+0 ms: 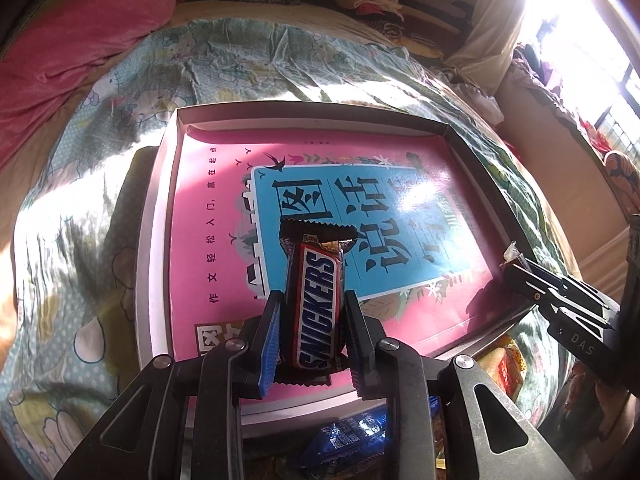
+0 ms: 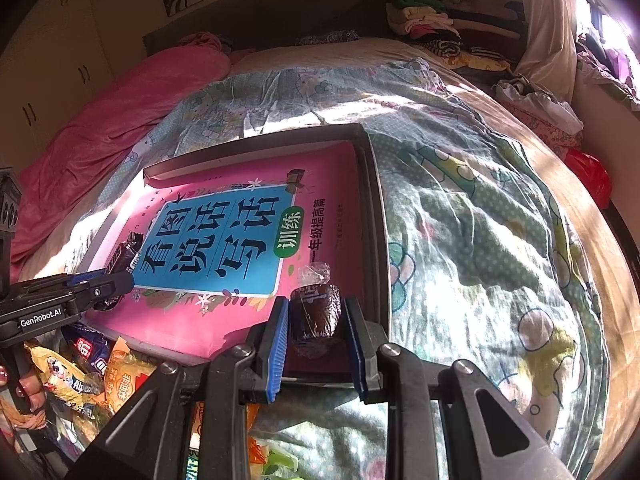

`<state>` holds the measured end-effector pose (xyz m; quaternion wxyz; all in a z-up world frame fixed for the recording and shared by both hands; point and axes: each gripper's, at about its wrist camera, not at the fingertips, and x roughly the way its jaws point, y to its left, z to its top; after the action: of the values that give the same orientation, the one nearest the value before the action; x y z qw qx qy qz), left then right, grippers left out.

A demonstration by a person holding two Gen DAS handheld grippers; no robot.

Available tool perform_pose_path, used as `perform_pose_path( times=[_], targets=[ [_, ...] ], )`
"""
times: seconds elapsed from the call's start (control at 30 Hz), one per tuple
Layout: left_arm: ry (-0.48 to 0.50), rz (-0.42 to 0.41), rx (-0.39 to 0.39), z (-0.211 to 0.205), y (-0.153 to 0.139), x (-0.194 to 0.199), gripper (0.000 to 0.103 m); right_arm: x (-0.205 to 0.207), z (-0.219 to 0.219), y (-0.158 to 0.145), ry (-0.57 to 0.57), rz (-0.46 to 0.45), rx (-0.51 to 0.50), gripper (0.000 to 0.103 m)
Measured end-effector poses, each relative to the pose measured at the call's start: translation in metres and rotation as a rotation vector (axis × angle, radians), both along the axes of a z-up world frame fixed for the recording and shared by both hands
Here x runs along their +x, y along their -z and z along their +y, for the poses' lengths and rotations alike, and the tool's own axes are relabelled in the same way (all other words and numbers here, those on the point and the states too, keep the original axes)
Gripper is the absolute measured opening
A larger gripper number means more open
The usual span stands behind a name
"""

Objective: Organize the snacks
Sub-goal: 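Carry the Snickers bar with the left gripper into the tray while the right gripper carries the brown candy there, then open both grippers to release the Snickers bar and brown candy in the tray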

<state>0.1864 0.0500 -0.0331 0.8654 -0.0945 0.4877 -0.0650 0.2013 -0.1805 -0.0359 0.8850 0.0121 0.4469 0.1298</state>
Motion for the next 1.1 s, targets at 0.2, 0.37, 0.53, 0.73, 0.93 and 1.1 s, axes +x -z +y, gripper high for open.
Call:
perform_pose_path(
  times=[0.2,0.37,0.53,0.73,0.93,1.1],
  targets=[
    [0.003,0.021,-0.001,-0.001,0.004,-0.003,0.03,-0.003,-0.001,-0.002,0.008,0.015,0.01,0.028],
    [0.005,0.025,-0.009,0.0,0.003,-0.006,0.03,-0.007,-0.003,-0.005,0.018,0.012,0.014,0.028],
    [0.001,0.026,-0.015,0.003,0.003,-0.007,0.03,-0.012,-0.006,-0.009,0.031,0.0,0.025,0.028],
    [-0.005,0.018,-0.024,0.008,0.001,-0.008,0.03,-0.017,-0.011,-0.013,0.051,-0.006,0.05,0.028],
    [-0.01,-0.009,-0.033,0.013,-0.008,-0.012,0.03,-0.023,-0.012,-0.016,0.056,-0.015,0.058,0.032],
    [-0.014,-0.03,-0.04,0.017,-0.014,-0.016,0.031,-0.028,-0.012,-0.024,0.058,-0.036,0.065,0.033]
  ],
)
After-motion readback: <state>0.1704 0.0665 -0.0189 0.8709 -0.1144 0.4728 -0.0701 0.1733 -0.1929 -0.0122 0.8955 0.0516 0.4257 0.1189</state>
